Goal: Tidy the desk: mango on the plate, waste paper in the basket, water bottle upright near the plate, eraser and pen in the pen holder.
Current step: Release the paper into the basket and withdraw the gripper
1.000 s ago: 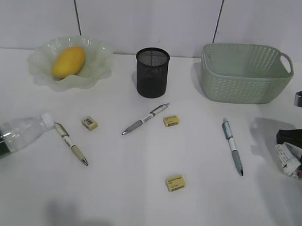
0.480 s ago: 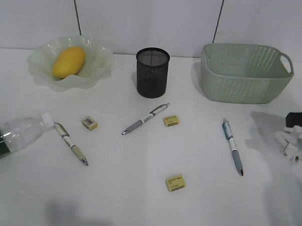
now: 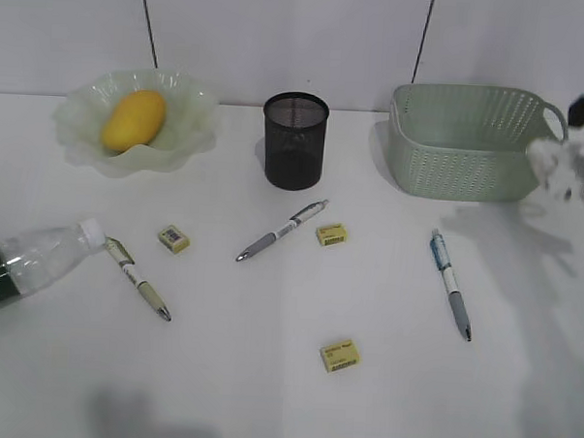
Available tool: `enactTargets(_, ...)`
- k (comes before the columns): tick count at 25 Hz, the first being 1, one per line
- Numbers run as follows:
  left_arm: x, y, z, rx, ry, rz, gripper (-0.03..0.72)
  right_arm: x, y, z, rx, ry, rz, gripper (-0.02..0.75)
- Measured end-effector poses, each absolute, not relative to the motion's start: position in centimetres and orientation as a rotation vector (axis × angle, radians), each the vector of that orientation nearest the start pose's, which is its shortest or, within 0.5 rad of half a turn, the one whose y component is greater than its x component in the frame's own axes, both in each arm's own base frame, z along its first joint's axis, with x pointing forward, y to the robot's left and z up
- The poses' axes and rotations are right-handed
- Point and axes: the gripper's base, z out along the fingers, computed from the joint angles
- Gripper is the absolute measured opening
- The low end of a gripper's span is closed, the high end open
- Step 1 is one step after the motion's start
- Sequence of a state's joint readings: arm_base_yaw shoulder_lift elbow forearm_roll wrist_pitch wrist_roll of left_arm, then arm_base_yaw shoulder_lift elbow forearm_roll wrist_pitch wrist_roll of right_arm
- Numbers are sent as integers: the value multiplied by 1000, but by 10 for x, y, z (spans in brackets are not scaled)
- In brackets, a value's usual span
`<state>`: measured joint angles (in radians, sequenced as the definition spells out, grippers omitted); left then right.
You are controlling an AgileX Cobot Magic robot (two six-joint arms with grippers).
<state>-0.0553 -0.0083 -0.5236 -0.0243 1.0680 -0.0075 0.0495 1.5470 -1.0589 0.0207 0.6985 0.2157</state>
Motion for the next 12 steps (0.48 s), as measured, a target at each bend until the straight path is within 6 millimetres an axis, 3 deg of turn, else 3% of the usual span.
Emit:
enactTargets(6, -9, -1, 283, 50, 2019, -69, 496, 345, 20, 292, 236, 2508, 162, 14)
enactTargets(12, -9, -1, 283, 50, 2019, -69, 471, 384, 27, 301, 239, 2458, 235, 14)
